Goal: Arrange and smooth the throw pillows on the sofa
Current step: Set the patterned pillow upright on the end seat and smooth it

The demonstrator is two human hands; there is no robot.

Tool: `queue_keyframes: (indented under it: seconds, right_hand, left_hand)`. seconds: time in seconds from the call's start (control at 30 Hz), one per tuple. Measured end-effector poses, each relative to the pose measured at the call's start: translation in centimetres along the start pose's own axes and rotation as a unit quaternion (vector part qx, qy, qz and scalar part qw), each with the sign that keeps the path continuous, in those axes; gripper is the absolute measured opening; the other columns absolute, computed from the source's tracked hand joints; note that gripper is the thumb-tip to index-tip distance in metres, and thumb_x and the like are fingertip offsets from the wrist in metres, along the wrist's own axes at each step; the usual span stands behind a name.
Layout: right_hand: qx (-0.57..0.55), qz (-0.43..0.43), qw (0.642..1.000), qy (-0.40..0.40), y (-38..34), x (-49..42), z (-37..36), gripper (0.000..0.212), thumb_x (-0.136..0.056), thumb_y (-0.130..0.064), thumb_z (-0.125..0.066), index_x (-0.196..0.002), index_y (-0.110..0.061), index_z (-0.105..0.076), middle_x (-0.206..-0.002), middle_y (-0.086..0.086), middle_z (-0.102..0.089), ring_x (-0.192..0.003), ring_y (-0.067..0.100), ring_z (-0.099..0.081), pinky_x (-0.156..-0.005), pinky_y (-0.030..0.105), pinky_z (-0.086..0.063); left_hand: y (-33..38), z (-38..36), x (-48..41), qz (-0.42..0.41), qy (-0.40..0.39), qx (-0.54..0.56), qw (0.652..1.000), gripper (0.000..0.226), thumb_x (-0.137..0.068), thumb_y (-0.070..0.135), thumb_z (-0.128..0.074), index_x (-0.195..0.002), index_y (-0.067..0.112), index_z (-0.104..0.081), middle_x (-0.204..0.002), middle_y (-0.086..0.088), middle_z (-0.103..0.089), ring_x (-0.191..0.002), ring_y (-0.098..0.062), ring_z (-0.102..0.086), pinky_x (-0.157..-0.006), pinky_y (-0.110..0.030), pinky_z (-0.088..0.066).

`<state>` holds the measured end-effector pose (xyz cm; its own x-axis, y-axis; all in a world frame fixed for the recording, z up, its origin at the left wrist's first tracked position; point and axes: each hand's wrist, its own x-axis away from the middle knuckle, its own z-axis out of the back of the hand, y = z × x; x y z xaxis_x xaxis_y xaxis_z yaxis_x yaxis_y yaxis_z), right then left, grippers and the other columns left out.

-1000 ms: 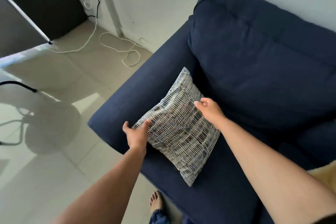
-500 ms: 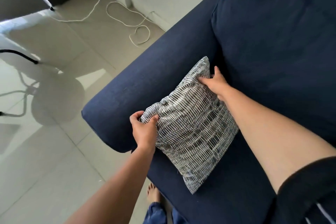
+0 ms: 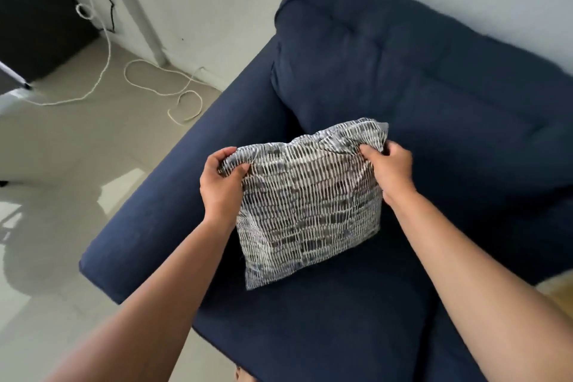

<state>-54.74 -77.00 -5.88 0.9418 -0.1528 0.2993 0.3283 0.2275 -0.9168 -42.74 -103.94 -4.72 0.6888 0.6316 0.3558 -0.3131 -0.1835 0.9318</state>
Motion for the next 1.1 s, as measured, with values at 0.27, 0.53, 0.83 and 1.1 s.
queue_keyframes:
  seconds: [0.27,0.53,0.83,1.1]
  right_hand:
    - [-0.028,0.053,0.973,0.224,1.5,4.6,10.2,0.069,-0.089,-0.024,-0.07,-0.148,-0.029,-0.037,-0.115,-0.033,-0.05,-0.095,-0.027,-0.051,-0.076,-0.005,-0.037]
    - [0.071,0.022,0.959,0.272,5.0,5.7,15.9,0.066,-0.095,-0.024,-0.063,-0.151,-0.034,-0.03,-0.107,-0.016,-0.061,-0.085,-0.007,-0.06,-0.073,0.012,-0.045]
    - [0.068,-0.067,0.963,0.251,9.0,3.1,18.0,0.073,-0.097,-0.032,-0.061,-0.156,-0.029,-0.02,-0.158,0.004,-0.034,-0.125,0.024,-0.056,-0.102,0.036,-0.046]
    - [-0.006,-0.036,0.967,0.252,5.5,0.6,18.5,0.022,-0.09,-0.028,-0.068,-0.11,-0.021,-0.062,-0.106,0.003,-0.069,-0.094,0.025,-0.07,-0.082,0.049,-0.058]
  left_hand:
    - [5.0,-12.1,-0.5,-0.139,-0.152,-0.122,0.971,0.035,-0.086,0.013,-0.074,-0.105,0.042,-0.068,-0.103,0.014,-0.07,-0.082,0.003,-0.069,-0.078,-0.029,-0.061]
    - [4.1,-22.0,-0.2,-0.149,-0.239,-0.198,0.939,0.075,-0.094,0.003,-0.062,-0.15,0.045,-0.035,-0.134,0.018,-0.045,-0.079,0.018,-0.061,-0.057,-0.002,-0.046]
    - [0.5,-22.9,-0.7,-0.122,-0.195,-0.278,0.933,0.048,-0.096,0.016,-0.065,-0.14,0.031,-0.052,-0.115,0.011,-0.06,-0.069,-0.007,-0.06,-0.055,-0.022,-0.05]
    - [4.0,-21.7,-2.7,-0.125,-0.123,-0.207,0.963,0.01,-0.085,0.023,-0.079,-0.087,0.03,-0.072,-0.08,0.007,-0.072,-0.062,-0.011,-0.063,-0.061,-0.029,-0.06]
